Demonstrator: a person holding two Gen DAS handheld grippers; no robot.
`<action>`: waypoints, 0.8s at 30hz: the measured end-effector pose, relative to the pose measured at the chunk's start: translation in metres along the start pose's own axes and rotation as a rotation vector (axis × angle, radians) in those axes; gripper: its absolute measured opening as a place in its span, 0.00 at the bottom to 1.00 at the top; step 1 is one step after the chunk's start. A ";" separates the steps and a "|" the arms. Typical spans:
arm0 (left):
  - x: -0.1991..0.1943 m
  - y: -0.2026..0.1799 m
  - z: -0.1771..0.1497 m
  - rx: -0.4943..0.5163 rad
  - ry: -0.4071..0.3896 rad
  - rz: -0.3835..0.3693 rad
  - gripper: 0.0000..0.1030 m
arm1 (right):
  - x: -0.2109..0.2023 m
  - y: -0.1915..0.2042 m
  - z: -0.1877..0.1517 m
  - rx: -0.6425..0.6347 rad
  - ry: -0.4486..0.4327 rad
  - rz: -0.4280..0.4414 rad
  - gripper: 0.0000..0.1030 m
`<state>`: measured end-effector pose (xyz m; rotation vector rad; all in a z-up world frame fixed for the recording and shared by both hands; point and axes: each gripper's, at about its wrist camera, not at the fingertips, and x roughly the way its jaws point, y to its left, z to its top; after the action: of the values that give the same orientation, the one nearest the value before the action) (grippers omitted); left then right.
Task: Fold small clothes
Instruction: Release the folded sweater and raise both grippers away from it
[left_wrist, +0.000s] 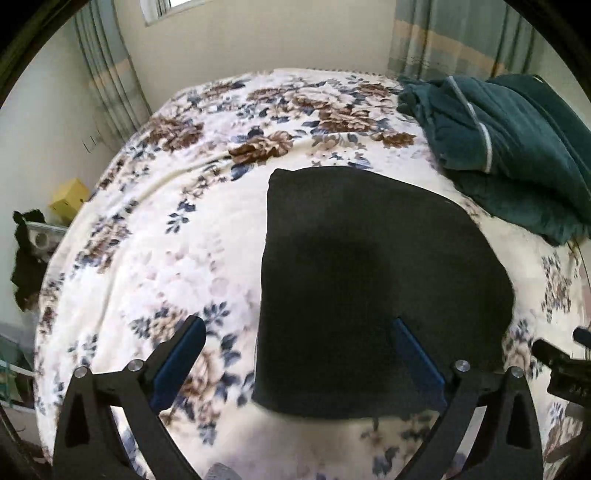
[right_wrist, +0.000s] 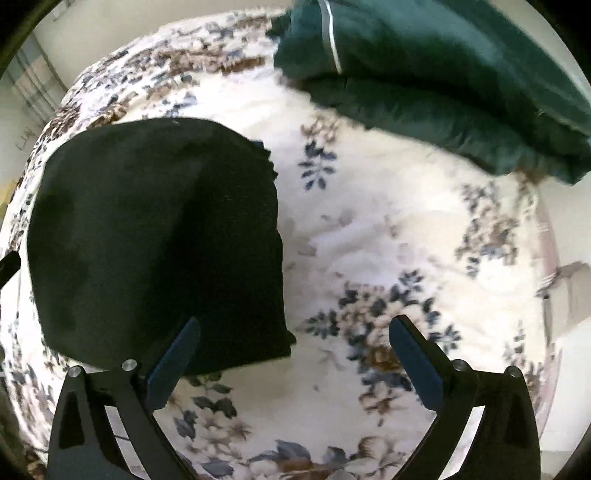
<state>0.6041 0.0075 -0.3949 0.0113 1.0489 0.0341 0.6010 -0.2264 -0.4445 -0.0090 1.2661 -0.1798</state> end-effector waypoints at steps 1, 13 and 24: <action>-0.010 -0.002 -0.002 0.003 -0.005 -0.004 1.00 | -0.012 -0.001 -0.005 0.000 -0.024 -0.010 1.00; -0.181 -0.007 -0.040 -0.037 -0.147 0.006 1.00 | -0.191 -0.023 -0.080 0.002 -0.215 -0.043 1.00; -0.348 -0.006 -0.086 -0.042 -0.301 0.011 1.00 | -0.374 -0.045 -0.170 -0.006 -0.414 -0.036 1.00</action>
<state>0.3564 -0.0107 -0.1367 -0.0156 0.7469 0.0626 0.3259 -0.2031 -0.1364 -0.0711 0.8537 -0.1932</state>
